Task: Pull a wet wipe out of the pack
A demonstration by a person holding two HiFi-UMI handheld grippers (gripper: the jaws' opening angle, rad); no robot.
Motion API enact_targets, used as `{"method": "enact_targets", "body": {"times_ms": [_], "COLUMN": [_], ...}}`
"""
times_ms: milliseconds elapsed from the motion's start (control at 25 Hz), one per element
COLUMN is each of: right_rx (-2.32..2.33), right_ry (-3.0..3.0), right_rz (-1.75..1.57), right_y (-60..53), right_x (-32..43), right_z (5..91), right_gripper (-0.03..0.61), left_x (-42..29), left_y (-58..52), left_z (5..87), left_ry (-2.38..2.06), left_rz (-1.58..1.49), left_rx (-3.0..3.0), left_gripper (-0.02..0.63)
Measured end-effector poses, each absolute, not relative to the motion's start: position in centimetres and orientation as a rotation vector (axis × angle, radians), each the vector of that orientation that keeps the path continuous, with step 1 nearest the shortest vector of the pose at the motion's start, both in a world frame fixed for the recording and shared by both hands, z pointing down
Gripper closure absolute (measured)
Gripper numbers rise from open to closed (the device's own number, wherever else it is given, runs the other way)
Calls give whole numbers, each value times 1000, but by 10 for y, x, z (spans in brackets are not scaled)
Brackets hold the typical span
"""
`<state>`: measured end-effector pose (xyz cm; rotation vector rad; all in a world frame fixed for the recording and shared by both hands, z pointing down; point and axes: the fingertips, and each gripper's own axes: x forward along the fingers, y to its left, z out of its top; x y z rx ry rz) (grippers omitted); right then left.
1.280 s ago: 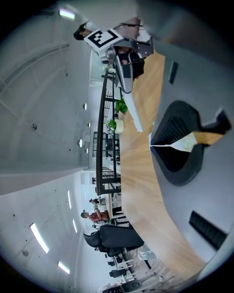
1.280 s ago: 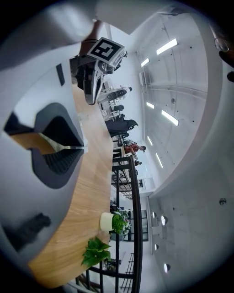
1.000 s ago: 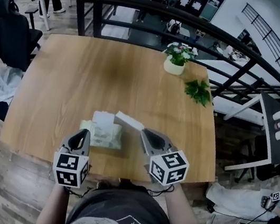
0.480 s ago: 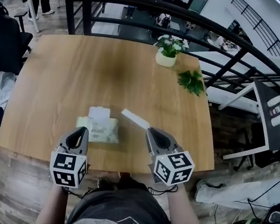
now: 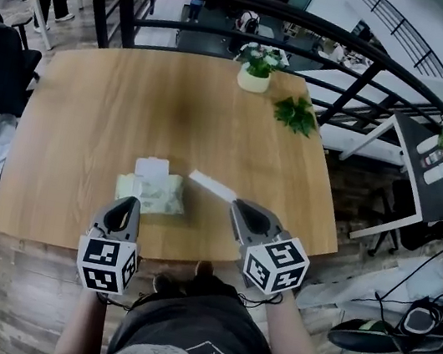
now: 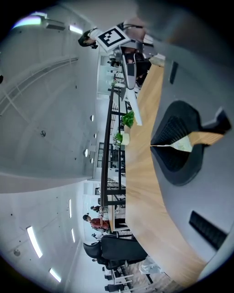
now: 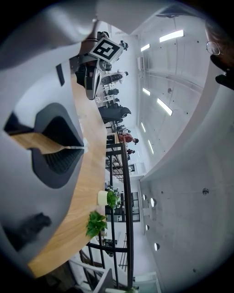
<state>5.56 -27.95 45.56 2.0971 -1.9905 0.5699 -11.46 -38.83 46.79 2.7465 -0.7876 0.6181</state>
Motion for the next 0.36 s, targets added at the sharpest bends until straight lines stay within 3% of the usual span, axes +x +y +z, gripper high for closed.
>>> {"method": "enact_targets", "body": {"times_ms": [360], "right_rx": [2059], "right_ry": [-2034], "right_rz": [569], "right_y": [-277], "right_x": [61], "right_z": [458], "right_gripper": [545], "left_x": [-113], "left_y": [-378], "left_z": [467], "left_ry": [-834], "left_rz": [621], "left_rx": [2712], "left_gripper": [597]}}
